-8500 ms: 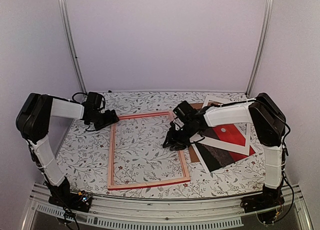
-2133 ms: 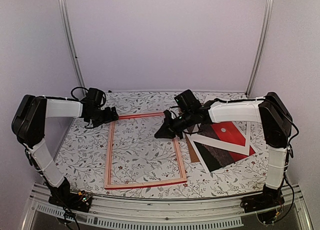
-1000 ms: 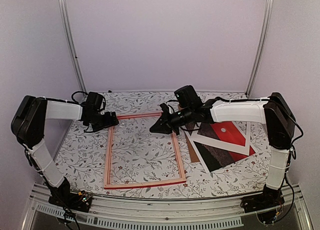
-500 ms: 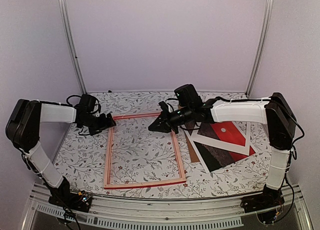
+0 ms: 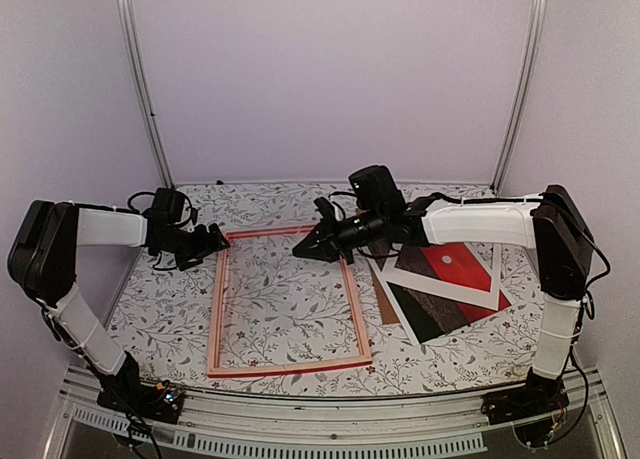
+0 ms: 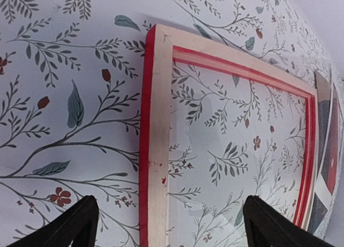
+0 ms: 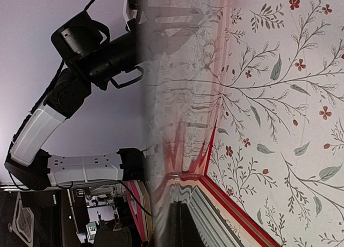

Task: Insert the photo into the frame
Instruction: Pick up the glass panel from the frame body.

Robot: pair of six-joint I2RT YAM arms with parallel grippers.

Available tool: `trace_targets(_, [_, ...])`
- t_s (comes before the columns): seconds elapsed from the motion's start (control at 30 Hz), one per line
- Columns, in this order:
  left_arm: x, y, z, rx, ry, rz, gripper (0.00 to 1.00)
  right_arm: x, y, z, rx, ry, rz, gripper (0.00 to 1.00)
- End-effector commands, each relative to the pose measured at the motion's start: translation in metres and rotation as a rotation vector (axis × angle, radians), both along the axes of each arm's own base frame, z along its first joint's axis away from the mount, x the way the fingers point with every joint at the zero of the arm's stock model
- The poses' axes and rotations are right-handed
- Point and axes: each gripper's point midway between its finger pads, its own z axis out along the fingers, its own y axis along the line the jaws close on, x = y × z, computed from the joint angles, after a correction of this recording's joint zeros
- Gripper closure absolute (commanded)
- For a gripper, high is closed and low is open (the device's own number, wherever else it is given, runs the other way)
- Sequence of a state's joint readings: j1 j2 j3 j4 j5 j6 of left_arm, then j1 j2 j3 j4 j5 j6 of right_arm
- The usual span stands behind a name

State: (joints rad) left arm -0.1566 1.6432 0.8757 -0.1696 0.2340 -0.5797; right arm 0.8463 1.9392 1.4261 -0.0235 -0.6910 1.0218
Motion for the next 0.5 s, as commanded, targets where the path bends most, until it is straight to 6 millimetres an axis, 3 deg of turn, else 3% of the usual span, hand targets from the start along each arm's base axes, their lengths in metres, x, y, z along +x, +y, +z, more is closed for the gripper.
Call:
trace_targets(0.0, [0.0034, 0.0027, 0.0114, -0.020, -0.036, 0.011, 0.04, -0.0052, 0.0036, 0.0324, 0.081, -0.052, 0.023, 1.00])
trace_targets(0.47, [0.0063, 0.0089, 0.0198, -0.023, -0.055, 0.035, 0.04, -0.0086, 0.0095, 0.0414, 0.114, -0.068, 0.046, 1.00])
